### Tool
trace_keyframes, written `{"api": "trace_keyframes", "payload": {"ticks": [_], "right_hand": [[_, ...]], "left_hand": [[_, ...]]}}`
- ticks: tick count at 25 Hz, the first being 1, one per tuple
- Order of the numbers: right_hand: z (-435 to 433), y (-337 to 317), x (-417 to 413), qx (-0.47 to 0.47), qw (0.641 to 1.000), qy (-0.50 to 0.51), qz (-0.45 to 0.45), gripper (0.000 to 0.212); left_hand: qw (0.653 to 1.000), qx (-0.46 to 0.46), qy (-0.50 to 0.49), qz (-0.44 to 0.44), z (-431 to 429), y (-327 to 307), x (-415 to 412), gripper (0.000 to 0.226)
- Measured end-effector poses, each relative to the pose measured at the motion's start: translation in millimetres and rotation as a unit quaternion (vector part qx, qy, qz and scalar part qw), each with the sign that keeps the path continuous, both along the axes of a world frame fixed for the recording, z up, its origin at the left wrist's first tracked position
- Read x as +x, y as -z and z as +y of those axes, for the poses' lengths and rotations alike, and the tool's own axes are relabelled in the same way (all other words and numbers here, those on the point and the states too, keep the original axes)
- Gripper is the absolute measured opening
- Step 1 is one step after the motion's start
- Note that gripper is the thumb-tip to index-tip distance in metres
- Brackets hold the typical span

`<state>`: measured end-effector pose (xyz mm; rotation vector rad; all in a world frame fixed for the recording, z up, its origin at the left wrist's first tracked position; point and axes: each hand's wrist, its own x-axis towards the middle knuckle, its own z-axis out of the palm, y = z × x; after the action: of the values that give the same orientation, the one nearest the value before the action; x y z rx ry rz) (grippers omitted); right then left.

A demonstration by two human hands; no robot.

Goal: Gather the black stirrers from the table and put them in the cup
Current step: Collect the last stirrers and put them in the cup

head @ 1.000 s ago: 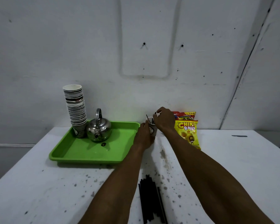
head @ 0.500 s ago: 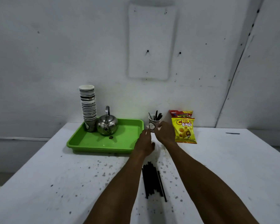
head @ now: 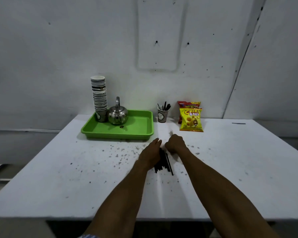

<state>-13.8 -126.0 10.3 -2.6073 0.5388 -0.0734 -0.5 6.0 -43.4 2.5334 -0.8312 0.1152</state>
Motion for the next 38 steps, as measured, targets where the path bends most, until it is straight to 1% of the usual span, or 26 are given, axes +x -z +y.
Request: {"api": "trace_keyframes", "payload": {"ticks": [1, 3, 4, 6, 7, 8, 9, 10, 11, 12, 13, 15, 16, 18, 19, 22, 24, 25, 26, 28, 29, 30, 31, 33, 34, 38], "right_hand": [[-0.1, -3.6, -4.8, -0.004, 1.0, -0.009, 0.014, 0.037], [-3.7, -9.3, -11.8, -0.005, 0.998, -0.029, 0.053, 0.021], [-6.6, -12.4, -15.1, 0.003, 0.996, -0.036, 0.077, 0.017], [-7.8, -17.8, -18.8, 0.034, 0.988, -0.041, 0.143, 0.028], [-7.0, -20.2, -22.6, 0.045, 0.982, -0.044, 0.179, 0.029], [-5.9, -22.1, -25.7, 0.045, 0.977, -0.056, 0.202, 0.027], [-6.5, -20.9, -26.2, 0.011, 0.973, -0.076, 0.218, 0.026], [-4.8, -21.1, -28.2, -0.03, 0.972, -0.091, 0.213, 0.024], [-4.1, -19.6, -30.1, -0.077, 0.974, -0.102, 0.189, 0.023], [-4.9, -15.6, -31.6, -0.112, 0.976, -0.107, 0.154, 0.026], [-4.9, -11.9, -30.7, -0.119, 0.98, -0.1, 0.122, 0.031], [-2.3, -7.1, -31.8, -0.107, 0.987, -0.092, 0.075, 0.031], [-1.2, -4.0, -30.3, -0.087, 0.991, -0.089, 0.056, 0.031], [3.8, -0.4, -28.4, -0.063, 0.993, -0.086, 0.045, 0.042], [6.2, -0.6, -27.9, -0.049, 0.994, -0.086, 0.036, 0.044], [8.7, -0.4, -27.6, -0.022, 0.997, -0.071, 0.02, 0.039], [7.6, -1.4, -27.0, -0.01, 0.999, -0.051, 0.012, 0.043], [7.1, -1.9, -26.5, -0.004, 0.999, -0.043, 0.008, 0.046], [6.5, -1.6, -25.4, -0.005, 0.999, -0.043, 0.01, 0.047], [7.5, -4.7, -27.7, -0.011, 0.999, -0.043, 0.018, 0.041], [8.5, -6.3, -29.1, -0.012, 0.999, -0.04, 0.018, 0.036], [8.7, -7.4, -30.0, -0.006, 0.999, -0.037, 0.013, 0.034], [9.1, -9.0, -31.0, 0.001, 0.999, -0.032, 0.007, 0.036], [8.7, -9.6, -31.3, -0.002, 1.0, -0.019, -0.003, 0.053], [8.6, -10.0, -31.8, -0.009, 1.0, -0.016, -0.004, 0.057], [10.2, -12.9, -33.4, -0.028, 0.999, -0.016, 0.001, 0.054]], "left_hand": [[1.0, -0.008, -0.006, 0.007, 0.4, 0.5, -4.8, 0.057], [0.999, -0.027, -0.017, 0.005, 0.6, 2.2, -11.3, 0.054], [0.999, -0.039, -0.021, 0.002, -0.1, 2.0, -13.9, 0.053], [0.997, -0.061, -0.041, 0.001, -2.4, 3.3, -17.9, 0.049], [0.996, -0.068, -0.052, 0.001, -3.5, 3.9, -20.9, 0.047], [0.996, -0.063, -0.059, -0.009, -4.2, 4.6, -22.9, 0.045], [0.997, -0.051, -0.058, -0.022, -4.0, 5.7, -25.2, 0.044], [0.998, -0.035, -0.05, -0.03, -4.1, 6.7, -26.3, 0.045], [0.998, -0.019, -0.037, -0.04, -3.9, 8.8, -25.3, 0.046], [0.998, -0.02, -0.031, -0.046, -2.8, 10.7, -24.6, 0.045], [0.998, -0.03, -0.036, -0.046, -1.7, 12.2, -23.6, 0.043], [0.997, -0.049, -0.052, -0.041, -0.9, 13.3, -22.0, 0.039], [0.996, -0.054, -0.061, -0.042, -0.3, 14.1, -20.7, 0.037], [0.995, -0.065, -0.065, -0.034, 1.5, 12.5, -18.1, 0.033], [0.995, -0.065, -0.065, -0.033, 0.6, 11.6, -15.8, 0.033], [0.995, -0.07, -0.066, -0.036, -2.3, 7.6, -17.9, 0.039], [0.996, -0.069, -0.063, -0.004, -0.8, 9.5, -16.0, 0.043], [0.994, -0.078, -0.062, 0.034, -0.3, 14.7, -14.2, 0.046], [0.994, -0.074, -0.074, 0.042, 0.3, 18.7, -11.5, 0.048], [0.988, -0.111, -0.078, 0.071, 0.4, 18.3, -14.4, 0.05], [0.988, -0.111, -0.073, 0.074, 1.0, 17.9, -16.4, 0.05], [0.989, -0.113, -0.066, 0.067, 1.6, 16.2, -17.0, 0.05], [0.99, -0.111, -0.062, 0.064, 2.8, 14.9, -16.9, 0.051], [0.993, -0.092, -0.058, 0.055, 4.0, 15.7, -15.7, 0.053], [0.993, -0.089, -0.058, 0.046, 4.2, 17.1, -13.8, 0.054], [0.995, -0.088, -0.048, 0.022, 4.7, 21.2, -12.1, 0.053]]}}
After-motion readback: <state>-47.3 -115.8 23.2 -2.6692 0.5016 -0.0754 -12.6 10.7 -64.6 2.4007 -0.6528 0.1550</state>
